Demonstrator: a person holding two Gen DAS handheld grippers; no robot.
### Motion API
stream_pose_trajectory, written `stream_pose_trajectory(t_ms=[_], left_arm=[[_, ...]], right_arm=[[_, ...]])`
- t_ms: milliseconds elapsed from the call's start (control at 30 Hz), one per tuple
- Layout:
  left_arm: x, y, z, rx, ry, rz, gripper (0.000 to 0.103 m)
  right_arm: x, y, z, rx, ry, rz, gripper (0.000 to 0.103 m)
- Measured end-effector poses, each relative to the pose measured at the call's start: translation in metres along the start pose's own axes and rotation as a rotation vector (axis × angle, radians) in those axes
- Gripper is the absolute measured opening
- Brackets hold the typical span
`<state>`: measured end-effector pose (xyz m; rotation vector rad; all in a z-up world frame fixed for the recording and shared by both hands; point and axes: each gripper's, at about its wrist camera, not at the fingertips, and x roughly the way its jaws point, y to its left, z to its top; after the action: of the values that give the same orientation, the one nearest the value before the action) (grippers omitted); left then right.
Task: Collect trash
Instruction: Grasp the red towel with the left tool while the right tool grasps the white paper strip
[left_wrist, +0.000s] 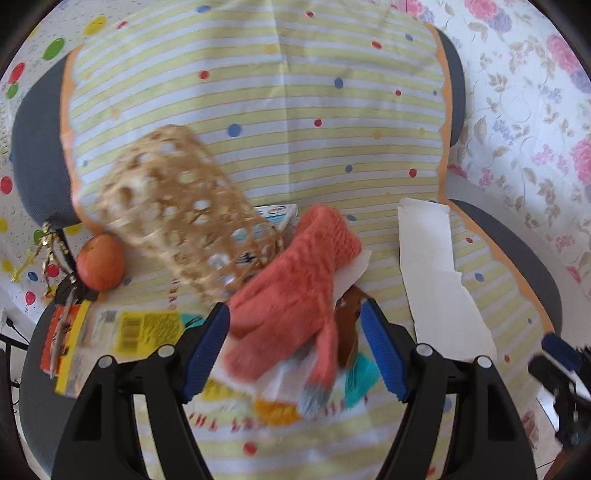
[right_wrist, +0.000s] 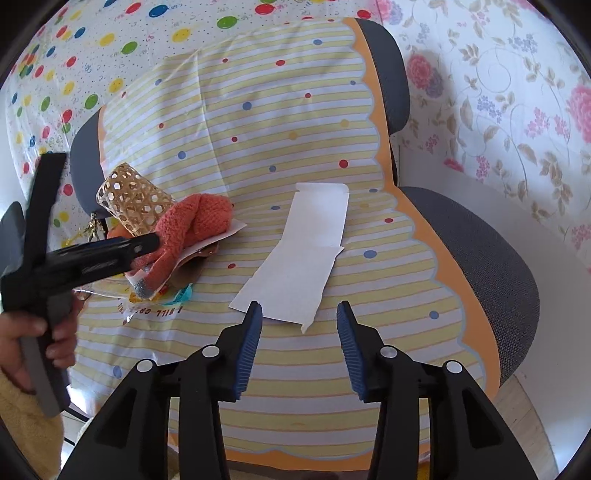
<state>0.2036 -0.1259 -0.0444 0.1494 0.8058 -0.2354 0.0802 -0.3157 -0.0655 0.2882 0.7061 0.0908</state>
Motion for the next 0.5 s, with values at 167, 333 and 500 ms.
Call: stream_pose_trajectory(t_ms=[167, 333, 500], left_arm=[[0.036, -0.013, 0.012, 0.008, 0.084, 0.078, 0.069], [0.035, -0.01, 0.015, -0.025, 0.066, 0.045, 0.012], [-0.017, -0.002, 0.02, -0.05, -0.093, -0.064, 0.01]], right_arm=[[0.005, -0.008, -0.003, 0.006, 0.014, 0.006, 0.045], [0.007, -0.009, -0.006, 0.002, 0.02, 0.005, 0.045], [-0.001, -0.009, -0.008, 0.011, 0.004, -0.003, 0.045]])
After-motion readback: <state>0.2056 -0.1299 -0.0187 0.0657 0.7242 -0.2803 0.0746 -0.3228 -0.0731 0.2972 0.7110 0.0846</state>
